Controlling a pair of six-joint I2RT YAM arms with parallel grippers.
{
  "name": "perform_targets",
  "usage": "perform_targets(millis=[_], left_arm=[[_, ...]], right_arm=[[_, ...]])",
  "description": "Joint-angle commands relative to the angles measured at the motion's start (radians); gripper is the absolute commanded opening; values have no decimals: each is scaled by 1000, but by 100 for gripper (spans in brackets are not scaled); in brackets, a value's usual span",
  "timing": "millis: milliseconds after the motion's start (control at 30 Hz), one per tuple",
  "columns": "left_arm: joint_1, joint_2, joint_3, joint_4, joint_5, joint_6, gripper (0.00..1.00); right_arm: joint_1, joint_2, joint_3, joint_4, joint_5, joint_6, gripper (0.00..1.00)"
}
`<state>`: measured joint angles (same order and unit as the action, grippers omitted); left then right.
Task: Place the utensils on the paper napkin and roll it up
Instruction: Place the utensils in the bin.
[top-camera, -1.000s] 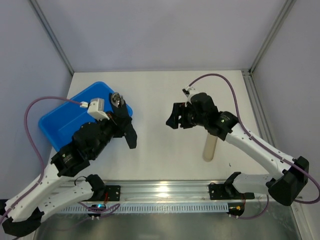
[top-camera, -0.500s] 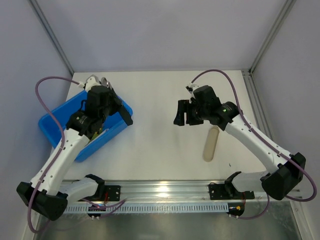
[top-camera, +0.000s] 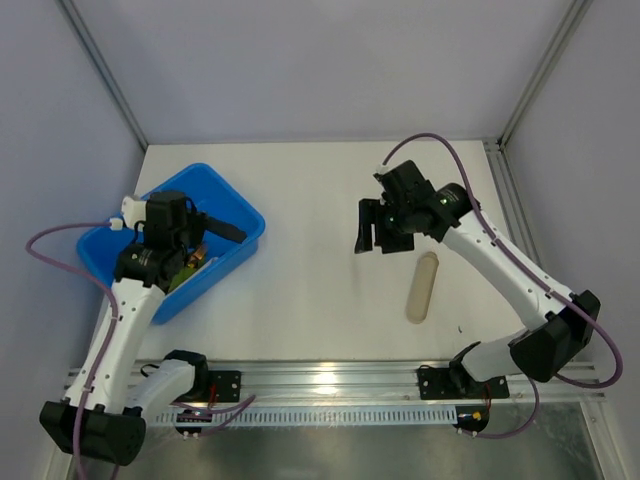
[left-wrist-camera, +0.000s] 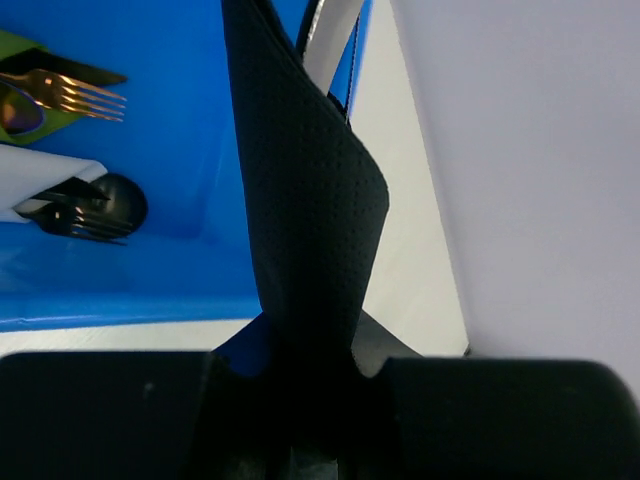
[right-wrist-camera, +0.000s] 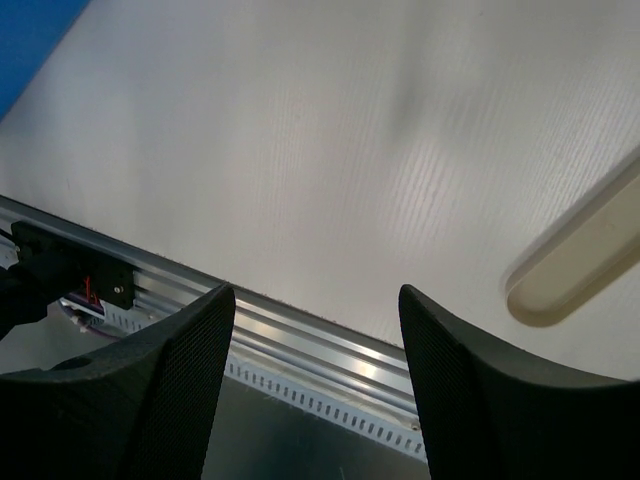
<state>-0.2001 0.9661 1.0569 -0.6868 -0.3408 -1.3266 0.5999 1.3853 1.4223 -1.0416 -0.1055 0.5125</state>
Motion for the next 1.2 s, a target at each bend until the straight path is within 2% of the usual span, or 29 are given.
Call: perform_targets(millis=[0,133,267,400,500,700,900,967,1167], left_arm=[[65,-15,-23,7,-96,-160,0],[139,49,-8,-31,-151,-297,0],[162,166,18,-37,-182,-393,0],[176,240,17,3,-217,-456,0],[195,273,-15,47,-216,-557,0],[195,353,-31,128,-231,-614,0],[241,463,-61,217,-244,-677,0],[248,488,-75,314,-241,-669,0],[248,583,-43,371,-274,-666,0]], right_arm=[[-3,43,122,-63,35,-49,70],[-8,75,171,-86,38,-107,70],[-21,95,191,-106,29,-153,70],[-52,95,198,-110,18,-187,70],[-68,95,187,-109,6,-195,70],[-69,78,152,-109,1,-197,70],[-69,70,135,-117,-8,-189,70],[-69,73,136,-118,-11,-186,70],[-69,84,129,-115,-11,-178,70]])
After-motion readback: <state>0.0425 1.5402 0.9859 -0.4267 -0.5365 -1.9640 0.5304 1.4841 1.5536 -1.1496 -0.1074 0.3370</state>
